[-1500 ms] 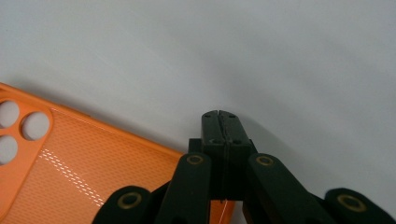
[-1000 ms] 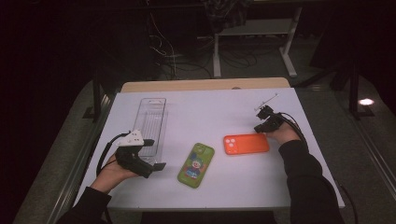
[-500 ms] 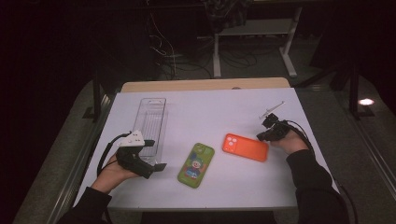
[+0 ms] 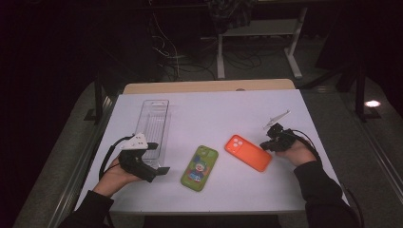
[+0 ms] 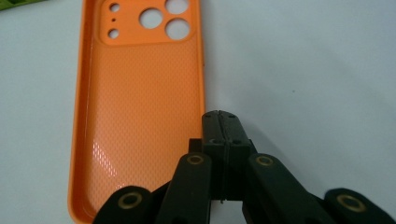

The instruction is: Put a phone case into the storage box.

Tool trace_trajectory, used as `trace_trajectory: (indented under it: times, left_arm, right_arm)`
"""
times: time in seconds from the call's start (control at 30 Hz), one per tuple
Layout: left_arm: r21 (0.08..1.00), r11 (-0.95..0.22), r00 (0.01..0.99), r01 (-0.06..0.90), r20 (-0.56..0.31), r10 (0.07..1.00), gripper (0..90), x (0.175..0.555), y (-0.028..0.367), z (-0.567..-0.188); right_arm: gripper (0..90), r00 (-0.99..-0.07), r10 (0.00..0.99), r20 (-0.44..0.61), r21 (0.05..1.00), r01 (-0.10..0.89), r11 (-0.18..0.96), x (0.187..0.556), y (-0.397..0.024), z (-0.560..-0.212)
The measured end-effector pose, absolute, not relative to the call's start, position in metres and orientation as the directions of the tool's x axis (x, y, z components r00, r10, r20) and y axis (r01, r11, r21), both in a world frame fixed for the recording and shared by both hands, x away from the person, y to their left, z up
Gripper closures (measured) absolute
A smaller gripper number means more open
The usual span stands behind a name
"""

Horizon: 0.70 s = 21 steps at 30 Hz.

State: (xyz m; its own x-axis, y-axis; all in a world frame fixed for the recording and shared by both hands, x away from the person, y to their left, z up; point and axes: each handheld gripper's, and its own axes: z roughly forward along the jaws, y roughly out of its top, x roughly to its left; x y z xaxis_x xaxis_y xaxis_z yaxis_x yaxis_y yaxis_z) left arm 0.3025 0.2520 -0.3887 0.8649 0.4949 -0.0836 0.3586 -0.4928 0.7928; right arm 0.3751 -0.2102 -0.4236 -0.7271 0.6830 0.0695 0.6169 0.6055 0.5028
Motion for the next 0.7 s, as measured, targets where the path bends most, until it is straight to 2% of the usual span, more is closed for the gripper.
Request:
trace_trajectory:
  times: [0.17,0.3,0.33,0.43,0.53,0.7]
  left_arm:
    - [0.791,-0.502,0.869,0.351,-0.076,0.489,0.0,0.303,0.252,-0.389]
    - [0.788,-0.501,0.867,0.357,-0.080,0.491,0.0,0.303,0.253,-0.388]
    - [0.789,-0.502,0.868,0.355,-0.078,0.491,0.0,0.303,0.253,-0.388]
    - [0.785,-0.511,0.870,0.351,-0.071,0.488,0.0,0.303,0.253,-0.388]
    - [0.789,-0.509,0.873,0.343,-0.067,0.484,0.0,0.304,0.253,-0.389]
    - [0.792,-0.503,0.870,0.347,-0.071,0.487,0.0,0.303,0.252,-0.389]
  right_arm:
    - [88.3,-0.733,0.677,0.065,0.503,0.611,0.612,0.372,-0.209,-0.423]
    - [88.0,-0.715,0.693,0.090,0.565,0.610,0.556,0.367,-0.211,-0.412]
    - [81.2,-0.709,0.697,0.103,0.592,0.607,0.530,0.361,-0.211,-0.405]
    - [77.4,-0.705,0.700,0.109,0.623,0.598,0.505,0.353,-0.210,-0.401]
    - [67.5,-0.709,0.697,0.104,0.658,0.575,0.487,0.342,-0.208,-0.398]
    - [43.8,-0.690,0.713,0.125,0.700,0.570,0.430,0.324,-0.205,-0.397]
